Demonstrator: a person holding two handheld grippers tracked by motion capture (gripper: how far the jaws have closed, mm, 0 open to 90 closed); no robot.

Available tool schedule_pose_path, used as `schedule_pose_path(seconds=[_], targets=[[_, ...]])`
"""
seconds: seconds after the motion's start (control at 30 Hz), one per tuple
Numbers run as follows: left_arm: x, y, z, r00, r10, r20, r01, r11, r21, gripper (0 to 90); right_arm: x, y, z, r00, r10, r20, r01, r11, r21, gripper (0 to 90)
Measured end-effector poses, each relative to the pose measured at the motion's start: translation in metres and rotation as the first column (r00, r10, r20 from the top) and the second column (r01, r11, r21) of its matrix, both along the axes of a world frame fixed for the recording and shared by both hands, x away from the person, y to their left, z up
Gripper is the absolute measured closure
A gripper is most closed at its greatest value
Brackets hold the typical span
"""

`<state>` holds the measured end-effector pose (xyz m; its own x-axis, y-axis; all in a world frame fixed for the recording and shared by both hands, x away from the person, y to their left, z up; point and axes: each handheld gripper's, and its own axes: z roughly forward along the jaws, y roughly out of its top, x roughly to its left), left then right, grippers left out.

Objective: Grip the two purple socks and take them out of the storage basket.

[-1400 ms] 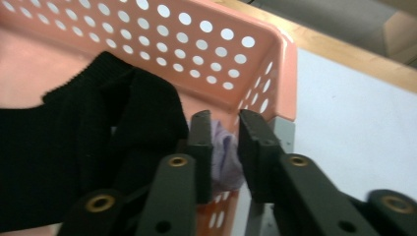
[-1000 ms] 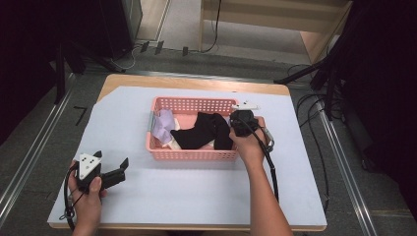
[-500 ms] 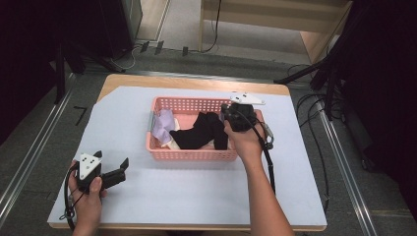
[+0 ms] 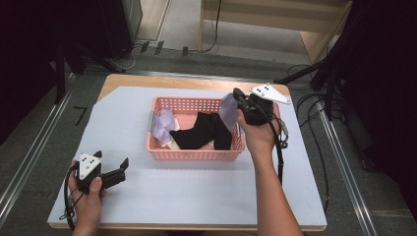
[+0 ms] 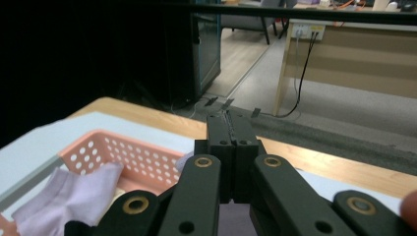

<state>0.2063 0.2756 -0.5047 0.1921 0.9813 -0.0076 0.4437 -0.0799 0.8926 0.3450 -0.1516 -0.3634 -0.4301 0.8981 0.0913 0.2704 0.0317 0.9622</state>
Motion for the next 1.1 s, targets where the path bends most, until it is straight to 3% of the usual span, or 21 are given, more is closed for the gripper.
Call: schedule_pose_path(seconds=[0.23, 0.4, 0.6, 0.77, 0.8, 0.83, 0.9, 0.93, 1.03, 1.1], targets=[[0.0, 0.0, 0.0, 1.0, -0.001, 0.003, 0.001, 1.0, -0.005, 8.2, -0.005, -0.022, 0.015, 0.9973, -0.052, 0.051, 0.051, 0.9985, 0.022, 90.0], [0.0, 0.0, 0.0, 1.0, 0.001, 0.003, -0.001, 1.0, -0.004, 8.2, -0.01, -0.052, 0.027, 0.9907, -0.113, 0.076, 0.11, 0.9933, 0.034, 90.0], [0.0, 0.0, 0.0, 1.0, -0.002, 0.002, 0.002, 1.0, 0.0, 8.2, -0.016, -0.078, 0.028, 0.9848, -0.157, 0.074, 0.155, 0.9873, 0.038, 90.0], [0.0, -0.001, 0.0, 1.0, -0.003, 0.005, 0.003, 1.0, 0.004, 8.2, -0.018, -0.096, 0.011, 0.9777, -0.207, 0.035, 0.207, 0.9783, 0.001, 90.0], [0.0, -0.001, 0.0, 1.0, -0.003, 0.005, 0.002, 1.0, 0.002, 8.2, -0.017, -0.101, -0.001, 0.9736, -0.228, 0.007, 0.228, 0.9735, -0.018, 90.0], [0.0, -0.001, 0.0, 1.0, -0.003, 0.006, 0.003, 1.0, 0.003, 8.2, -0.017, -0.101, -0.001, 0.9736, -0.228, 0.007, 0.228, 0.9735, -0.018, 90.0], [0.0, -0.001, 0.0, 1.0, -0.004, 0.006, 0.004, 1.0, 0.005, 8.2, -0.015, -0.105, -0.015, 0.9652, -0.258, -0.043, 0.257, 0.9659, -0.033, 90.0], [0.0, -0.001, 0.0, 1.0, -0.003, 0.007, 0.003, 1.0, 0.004, 8.2, -0.013, -0.107, -0.028, 0.9572, -0.278, -0.082, 0.276, 0.9607, -0.029, 78.8], [0.0, -0.001, 0.0, 1.0, -0.004, 0.001, 0.004, 1.0, 0.005, 8.2, -0.011, -0.105, -0.036, 0.956, -0.271, -0.112, 0.272, 0.9624, -0.008, 71.3], [0.0, -0.001, 0.0, 1.0, 0.0, 0.003, 0.0, 1.0, 0.006, 8.3, -0.01, -0.094, -0.041, 0.9609, -0.247, -0.125, 0.246, 0.969, -0.025, 66.4]])
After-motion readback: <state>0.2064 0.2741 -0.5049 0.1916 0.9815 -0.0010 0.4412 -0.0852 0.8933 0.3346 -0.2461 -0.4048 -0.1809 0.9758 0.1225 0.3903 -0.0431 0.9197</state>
